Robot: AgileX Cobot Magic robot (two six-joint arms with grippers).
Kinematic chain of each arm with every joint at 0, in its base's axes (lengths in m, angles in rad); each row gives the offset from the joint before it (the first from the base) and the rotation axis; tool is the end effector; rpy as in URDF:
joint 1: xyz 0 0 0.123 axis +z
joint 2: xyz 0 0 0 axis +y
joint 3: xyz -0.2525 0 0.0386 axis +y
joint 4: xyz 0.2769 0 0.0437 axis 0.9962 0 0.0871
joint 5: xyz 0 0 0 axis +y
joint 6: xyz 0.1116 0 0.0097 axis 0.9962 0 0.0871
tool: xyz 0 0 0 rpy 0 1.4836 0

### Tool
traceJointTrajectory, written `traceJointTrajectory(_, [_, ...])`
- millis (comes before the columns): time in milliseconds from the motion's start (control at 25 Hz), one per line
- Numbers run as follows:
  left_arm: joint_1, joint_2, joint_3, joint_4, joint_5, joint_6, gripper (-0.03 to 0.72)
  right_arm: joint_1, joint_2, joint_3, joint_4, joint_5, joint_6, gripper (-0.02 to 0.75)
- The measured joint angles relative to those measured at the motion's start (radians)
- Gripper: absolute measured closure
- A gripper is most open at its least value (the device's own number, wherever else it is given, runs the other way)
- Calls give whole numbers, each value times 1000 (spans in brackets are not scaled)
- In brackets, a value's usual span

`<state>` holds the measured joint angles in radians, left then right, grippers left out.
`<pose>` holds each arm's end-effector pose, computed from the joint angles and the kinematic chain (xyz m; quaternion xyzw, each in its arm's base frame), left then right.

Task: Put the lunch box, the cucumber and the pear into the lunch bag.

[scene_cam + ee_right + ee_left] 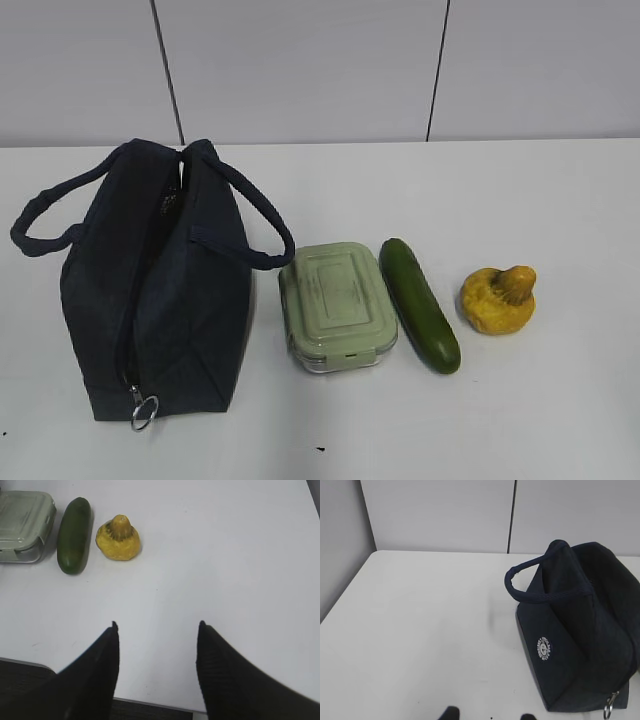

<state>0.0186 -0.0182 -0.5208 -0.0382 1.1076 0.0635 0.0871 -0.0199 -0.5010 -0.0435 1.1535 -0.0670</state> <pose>0.0613 -0.0027 0.2848 0.0208 0.8549 0.0022 0.5184 0.0611 0.0009 0.2742 -0.0650 0.8688 -0.0167 0.4906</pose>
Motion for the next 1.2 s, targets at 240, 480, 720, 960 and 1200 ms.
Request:
traceJointTrajectory(240, [0,0,0,0,0,0,452,0,0,0,0,0,0,343])
traceJointTrajectory(480, [0,0,0,0,0,0,452,0,4,0,0,0,0,343])
traceJointTrajectory(720, [0,0,0,0,0,0,452,0,159,-17,0,-31,0,343])
traceJointTrajectory(960, [0,0,0,0,0,0,452,0,360,-92,43,-105,-6,343])
traceJointTrajectory(1200, [0,0,0,0,0,0,452,0,621,-184,159,-142,-123,343])
